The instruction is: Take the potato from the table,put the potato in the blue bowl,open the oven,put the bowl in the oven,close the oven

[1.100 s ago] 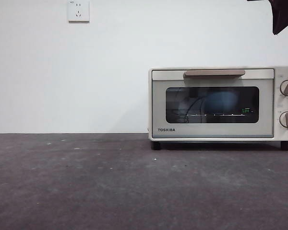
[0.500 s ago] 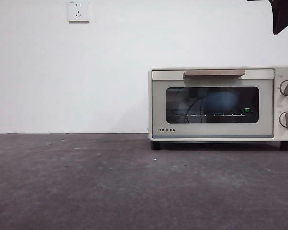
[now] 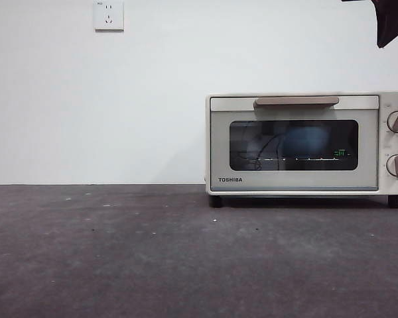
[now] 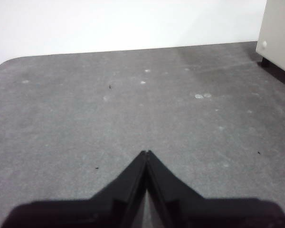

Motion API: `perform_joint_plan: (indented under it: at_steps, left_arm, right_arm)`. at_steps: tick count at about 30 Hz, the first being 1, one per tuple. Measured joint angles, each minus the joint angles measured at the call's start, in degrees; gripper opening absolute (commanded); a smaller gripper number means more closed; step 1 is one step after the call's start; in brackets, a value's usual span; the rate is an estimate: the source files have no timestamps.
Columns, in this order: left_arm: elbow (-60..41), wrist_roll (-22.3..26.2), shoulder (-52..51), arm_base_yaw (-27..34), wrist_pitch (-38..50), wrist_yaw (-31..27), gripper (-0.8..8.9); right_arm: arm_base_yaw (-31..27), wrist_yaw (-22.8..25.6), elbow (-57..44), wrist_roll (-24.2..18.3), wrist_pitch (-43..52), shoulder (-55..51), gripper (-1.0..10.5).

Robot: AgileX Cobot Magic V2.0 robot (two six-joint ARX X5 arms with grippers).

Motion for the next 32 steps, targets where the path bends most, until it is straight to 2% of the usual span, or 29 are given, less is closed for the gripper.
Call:
perform_joint_plan:
  at_steps: [21,24,27,32]
  left_arm:
    - [0.0,-0.4,1.4,0.0,0.2,0.0,-0.04]
    - [0.0,-0.4,1.6,0.0,0.3,0.0,-0.04]
    - [0.0,-0.4,1.9,0.0,0.3,0.0,-0.04]
    - [0.0,-0.4,2.4,0.0,0.3,0.0,-0.04]
  right_arm:
    - [-0.5,-0.1,0.0,0.0,-1.8,-0.8,0.0]
    - [-0.7,-0.1,-1.7,0.0,-1.9,-5.4,0.0]
    - [-0.8,0.0,-6.4,0.0,2.9,-14.5,0.0]
    - [-0.7,0.0,-22.0,0.0,18.4,-32.1,0.0]
